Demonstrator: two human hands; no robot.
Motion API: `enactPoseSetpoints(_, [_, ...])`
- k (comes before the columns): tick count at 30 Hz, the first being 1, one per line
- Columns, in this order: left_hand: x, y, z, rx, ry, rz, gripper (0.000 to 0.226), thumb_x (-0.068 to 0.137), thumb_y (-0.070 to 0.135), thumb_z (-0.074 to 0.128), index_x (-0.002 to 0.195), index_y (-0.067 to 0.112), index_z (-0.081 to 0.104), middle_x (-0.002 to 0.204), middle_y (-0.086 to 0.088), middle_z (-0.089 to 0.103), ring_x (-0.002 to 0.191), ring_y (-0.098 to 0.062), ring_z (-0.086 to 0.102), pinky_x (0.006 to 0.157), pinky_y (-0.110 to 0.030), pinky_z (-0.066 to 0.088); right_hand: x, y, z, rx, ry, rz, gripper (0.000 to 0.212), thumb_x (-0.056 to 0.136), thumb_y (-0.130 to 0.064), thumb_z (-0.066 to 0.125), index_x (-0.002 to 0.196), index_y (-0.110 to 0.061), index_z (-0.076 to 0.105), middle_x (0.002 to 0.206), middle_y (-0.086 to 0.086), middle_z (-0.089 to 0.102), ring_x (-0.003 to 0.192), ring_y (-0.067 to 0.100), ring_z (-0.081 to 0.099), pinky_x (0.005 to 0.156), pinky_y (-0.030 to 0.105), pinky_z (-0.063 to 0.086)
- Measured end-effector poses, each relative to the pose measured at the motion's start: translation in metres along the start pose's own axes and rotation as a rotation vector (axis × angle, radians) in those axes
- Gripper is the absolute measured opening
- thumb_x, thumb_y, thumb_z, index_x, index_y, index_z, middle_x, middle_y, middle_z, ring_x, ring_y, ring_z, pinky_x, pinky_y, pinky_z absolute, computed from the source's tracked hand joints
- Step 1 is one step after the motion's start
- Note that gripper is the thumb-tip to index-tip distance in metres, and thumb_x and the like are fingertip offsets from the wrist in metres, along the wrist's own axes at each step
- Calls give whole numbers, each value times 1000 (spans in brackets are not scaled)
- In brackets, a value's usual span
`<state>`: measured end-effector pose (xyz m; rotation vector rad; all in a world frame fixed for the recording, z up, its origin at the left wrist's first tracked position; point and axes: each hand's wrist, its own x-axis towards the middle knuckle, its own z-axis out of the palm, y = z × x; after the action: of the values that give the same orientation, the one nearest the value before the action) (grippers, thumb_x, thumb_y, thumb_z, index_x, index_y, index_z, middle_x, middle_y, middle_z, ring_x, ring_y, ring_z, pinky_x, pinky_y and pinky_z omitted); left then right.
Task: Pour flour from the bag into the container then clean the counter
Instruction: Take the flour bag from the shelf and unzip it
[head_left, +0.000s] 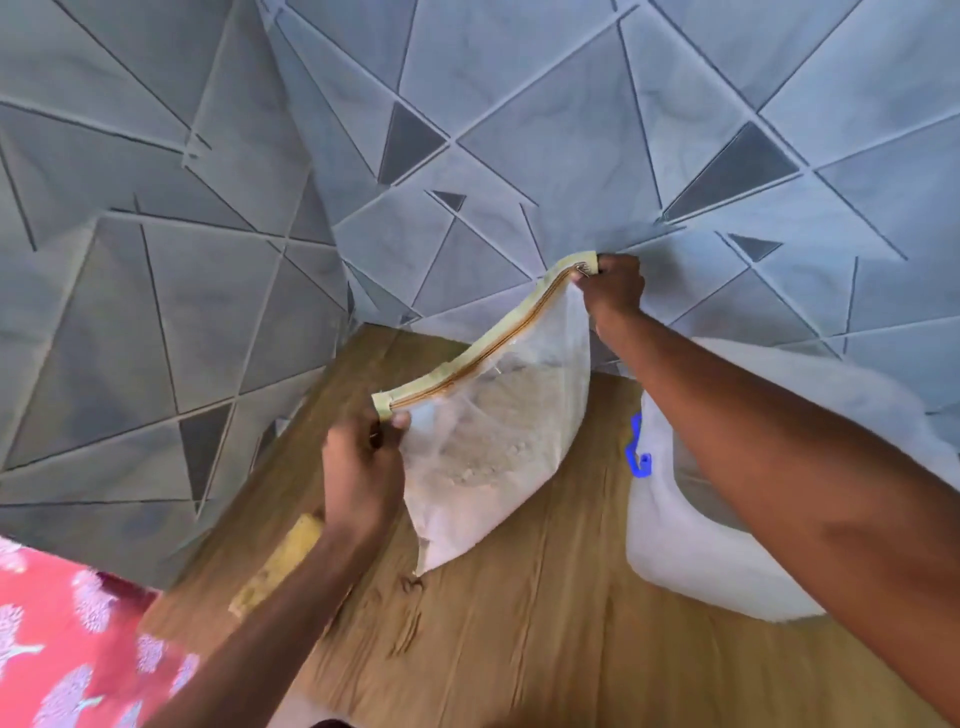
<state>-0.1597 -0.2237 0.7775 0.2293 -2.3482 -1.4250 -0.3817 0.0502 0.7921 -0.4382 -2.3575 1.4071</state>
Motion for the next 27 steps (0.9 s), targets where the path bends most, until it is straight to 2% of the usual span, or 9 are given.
enactPoseSetpoints(3, [-27,-5,13,-3,-115,-8,48,97,14,65,59,18,35,52,14,30,55,-6,25,52,-30,24,2,17,16,-7,-24,49,24,80,-19,80,96,-1,76,100,12,76,93,25,69,82,37,54])
enactPoseSetpoints(6, [-48,-16,18,-56,-182,-13,30,96,17,59,67,21,51,59,12,47,59,-9,38,56,-32,36,3,27,23,0,-112,103,15,79,-15,82,87,-6,73,80,-5,63,75,12,59,65,24,45])
enactPoseSetpoints(8, [-60,-28,11,-124,-230,-5,18,96,22,55,80,15,60,67,3,53,64,-23,50,61,-40,52,12,31,18,-13,-89,140,20,77,-15,83,73,-16,63,72,-7,50,70,12,50,62,24,39])
enactPoseSetpoints(11, [-65,-39,-5,-109,-266,-32,30,97,37,55,94,9,63,77,-13,59,75,-41,61,69,-57,58,23,32,13,-54,-100,93,30,77,-17,83,66,-19,55,75,-4,47,75,11,47,51,21,35])
enactPoseSetpoints(14, [-62,-35,-13,-136,-364,-62,19,99,26,55,84,18,63,72,-5,55,67,-27,58,67,-57,59,23,27,12,-64,-225,74,21,79,-18,85,86,-18,65,84,-3,57,81,9,55,39,2,30])
enactPoseSetpoints(16, [-61,-28,-19,-182,-436,-75,28,101,13,56,79,29,65,72,8,60,73,-15,63,69,-51,61,25,29,8,-96,-264,47,15,80,-19,84,87,-11,73,78,-1,59,76,8,56,47,5,36])
enactPoseSetpoints(19, [-63,-25,-23,-156,-557,-33,36,101,5,56,79,32,63,71,10,59,72,-13,60,65,-46,60,28,42,0,-104,-235,20,33,79,-20,85,103,0,77,84,1,60,82,12,57,70,21,43])
enactPoseSetpoints(23, [-57,-19,-18,-201,-720,-10,17,95,17,64,78,19,65,73,0,60,72,-16,57,60,-40,49,24,41,-9,-189,-252,-40,29,80,-22,84,99,0,77,82,5,61,84,15,58,74,26,41])
enactPoseSetpoints(27, [-36,-8,-27,-224,-841,-36,16,85,27,81,92,15,75,91,-10,74,87,-22,73,75,-34,58,22,40,-27,-276,-386,-135,21,82,-24,83,85,-5,75,79,7,62,78,18,56,75,31,42])
